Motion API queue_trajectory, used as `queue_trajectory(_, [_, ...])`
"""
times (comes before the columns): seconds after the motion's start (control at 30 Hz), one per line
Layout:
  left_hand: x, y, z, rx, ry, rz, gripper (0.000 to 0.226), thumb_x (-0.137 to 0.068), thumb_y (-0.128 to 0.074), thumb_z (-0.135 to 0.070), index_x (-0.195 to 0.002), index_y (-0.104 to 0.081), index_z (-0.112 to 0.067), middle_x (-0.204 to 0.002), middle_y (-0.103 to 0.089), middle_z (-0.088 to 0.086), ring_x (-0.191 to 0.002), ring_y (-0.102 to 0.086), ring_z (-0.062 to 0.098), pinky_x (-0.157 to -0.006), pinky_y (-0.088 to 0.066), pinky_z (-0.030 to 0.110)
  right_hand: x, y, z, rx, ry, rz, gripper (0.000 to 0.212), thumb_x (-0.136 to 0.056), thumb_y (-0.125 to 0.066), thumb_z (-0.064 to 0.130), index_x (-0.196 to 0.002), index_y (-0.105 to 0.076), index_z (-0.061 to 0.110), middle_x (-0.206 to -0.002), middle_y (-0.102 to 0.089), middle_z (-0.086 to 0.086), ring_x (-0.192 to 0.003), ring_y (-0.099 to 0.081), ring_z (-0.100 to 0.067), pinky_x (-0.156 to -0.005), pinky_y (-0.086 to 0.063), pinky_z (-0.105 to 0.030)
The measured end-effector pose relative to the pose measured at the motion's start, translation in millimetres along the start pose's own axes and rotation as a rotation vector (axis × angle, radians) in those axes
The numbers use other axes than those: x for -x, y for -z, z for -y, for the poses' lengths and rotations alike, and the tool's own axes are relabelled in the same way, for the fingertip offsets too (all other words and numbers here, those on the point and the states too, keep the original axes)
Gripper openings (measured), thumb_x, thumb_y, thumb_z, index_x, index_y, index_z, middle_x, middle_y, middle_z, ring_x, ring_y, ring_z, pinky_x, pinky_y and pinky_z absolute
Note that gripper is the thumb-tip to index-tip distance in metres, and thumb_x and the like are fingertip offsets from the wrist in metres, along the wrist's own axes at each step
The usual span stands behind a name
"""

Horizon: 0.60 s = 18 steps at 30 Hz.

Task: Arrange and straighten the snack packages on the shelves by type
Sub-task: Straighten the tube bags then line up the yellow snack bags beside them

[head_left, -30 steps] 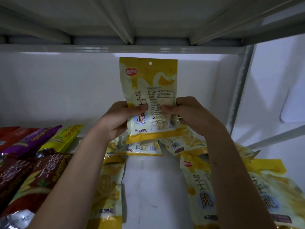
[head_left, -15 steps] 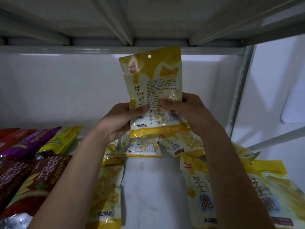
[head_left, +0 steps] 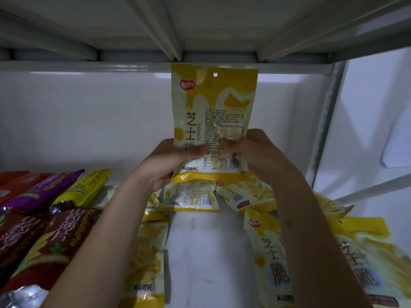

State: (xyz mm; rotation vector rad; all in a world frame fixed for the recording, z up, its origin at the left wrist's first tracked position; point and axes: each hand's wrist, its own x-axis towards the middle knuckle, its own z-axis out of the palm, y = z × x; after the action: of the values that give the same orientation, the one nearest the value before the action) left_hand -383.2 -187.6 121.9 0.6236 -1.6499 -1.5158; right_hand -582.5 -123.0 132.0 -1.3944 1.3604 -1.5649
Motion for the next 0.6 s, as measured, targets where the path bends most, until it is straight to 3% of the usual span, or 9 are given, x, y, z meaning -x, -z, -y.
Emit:
queue_trajectory(0.1, [1.9,-1.7,-2.3,0.018,-0.014,-0.023,0.045,-0.079,-0.081,-0.011,-0.123,-0.071,-0.006,-0.116,-0.078,0.013,-0.105,-0.077,0.031,-0.086,-0.064,0.040,2.4,-2.7,1.5,-0.003,0.015,0.025,0.018,-0.094,-0.073,0.006,-0.110,-0.077,0.010,-0.105,-0.081,-0.004,-0.102,-0.078,-0.024,-0.101,-0.058,-0.050])
queue_trajectory(0.3, [5.0,0.6,-4.0,0.065,-0.037,0.000,0.048,-0.078,-0.079,-0.015,-0.125,-0.071,-0.007,-0.117,-0.077,0.015,-0.106,-0.076,0.033,-0.083,-0.065,0.041,7.4,0.5,7.8,-0.129,0.053,0.137,0.035,-0.091,-0.077,0.012,-0.125,-0.073,0.007,-0.118,-0.078,-0.010,-0.109,-0.076,-0.030,-0.099,-0.058,-0.049])
queue_trajectory(0.43, [3.9,-3.1,-3.7,0.072,-0.052,-0.012,0.050,-0.077,-0.079,-0.018,-0.125,-0.070,-0.007,-0.118,-0.077,0.015,-0.107,-0.076,0.032,-0.087,-0.064,0.043,10.5,0.6,7.2,-0.103,0.096,0.097,0.035,-0.087,-0.080,0.008,-0.121,-0.074,0.006,-0.111,-0.080,-0.008,-0.097,-0.078,-0.022,-0.069,-0.060,-0.026])
queue_trajectory(0.5, [3.4,-2.0,-4.7,0.058,-0.041,0.011,0.049,-0.078,-0.078,-0.019,-0.124,-0.070,-0.007,-0.118,-0.077,0.013,-0.107,-0.076,0.030,-0.086,-0.064,0.040,11.5,0.9,8.7,-0.129,0.088,0.058,0.033,-0.085,-0.083,0.009,-0.116,-0.076,0.006,-0.105,-0.081,-0.007,-0.092,-0.079,-0.021,-0.066,-0.060,-0.024])
queue_trajectory(0.6, [2.9,-0.9,-4.5,-0.004,-0.030,0.047,0.056,-0.076,-0.080,-0.021,-0.128,-0.068,-0.005,-0.121,-0.076,0.012,-0.114,-0.074,0.030,-0.097,-0.059,0.043,12.6,0.5,10.5,-0.125,0.093,0.024,0.027,-0.083,-0.085,0.014,-0.108,-0.077,0.008,-0.093,-0.082,-0.003,-0.078,-0.079,-0.014,-0.062,-0.059,-0.021])
